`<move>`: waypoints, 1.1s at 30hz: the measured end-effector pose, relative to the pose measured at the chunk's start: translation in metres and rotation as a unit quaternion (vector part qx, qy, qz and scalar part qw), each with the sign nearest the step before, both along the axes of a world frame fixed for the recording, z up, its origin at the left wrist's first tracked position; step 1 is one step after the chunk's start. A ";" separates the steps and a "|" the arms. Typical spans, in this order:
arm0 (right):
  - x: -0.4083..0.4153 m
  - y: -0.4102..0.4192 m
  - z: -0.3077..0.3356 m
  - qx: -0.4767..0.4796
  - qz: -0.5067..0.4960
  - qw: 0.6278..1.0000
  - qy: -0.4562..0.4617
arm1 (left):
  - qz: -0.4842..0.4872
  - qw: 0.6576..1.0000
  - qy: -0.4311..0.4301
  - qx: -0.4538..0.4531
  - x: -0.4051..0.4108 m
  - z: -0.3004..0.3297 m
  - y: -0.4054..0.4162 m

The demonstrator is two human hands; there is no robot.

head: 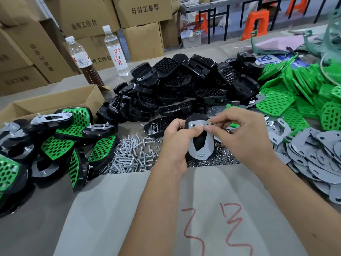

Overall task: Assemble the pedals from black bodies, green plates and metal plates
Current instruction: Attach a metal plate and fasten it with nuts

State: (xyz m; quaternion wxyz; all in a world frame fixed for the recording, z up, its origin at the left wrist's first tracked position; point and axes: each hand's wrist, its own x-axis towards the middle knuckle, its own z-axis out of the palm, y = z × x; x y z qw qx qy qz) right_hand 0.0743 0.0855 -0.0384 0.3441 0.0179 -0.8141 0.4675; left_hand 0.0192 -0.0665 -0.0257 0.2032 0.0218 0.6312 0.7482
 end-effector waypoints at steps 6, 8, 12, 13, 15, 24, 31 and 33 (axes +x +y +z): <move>0.001 0.000 0.000 0.025 -0.013 1.000 0.013 | 0.018 0.999 -0.018 0.020 -0.001 0.000 0.001; 0.002 -0.002 0.001 0.031 -0.018 0.999 0.013 | 0.016 1.000 -0.012 0.014 -0.001 0.000 0.001; 0.003 -0.004 0.004 0.034 -0.026 0.999 0.001 | 0.023 1.000 -0.013 0.013 -0.001 0.001 0.000; 0.003 -0.004 0.004 0.039 -0.022 0.999 0.001 | 0.024 0.999 -0.019 0.020 -0.001 0.001 0.000; 0.004 -0.005 0.005 0.053 -0.004 0.999 -0.001 | 0.027 0.999 -0.027 0.029 -0.001 0.000 0.000; 0.001 -0.007 0.001 -0.011 -0.058 0.998 -0.023 | 0.042 0.927 0.366 -0.069 -0.009 0.006 -0.017; -0.001 -0.003 -0.002 0.053 -0.060 0.994 -0.076 | 0.050 0.841 0.516 -0.155 -0.007 0.003 -0.017; 0.002 -0.004 0.001 0.086 -0.042 0.992 -0.081 | 0.097 0.821 0.541 -0.156 -0.006 0.003 -0.015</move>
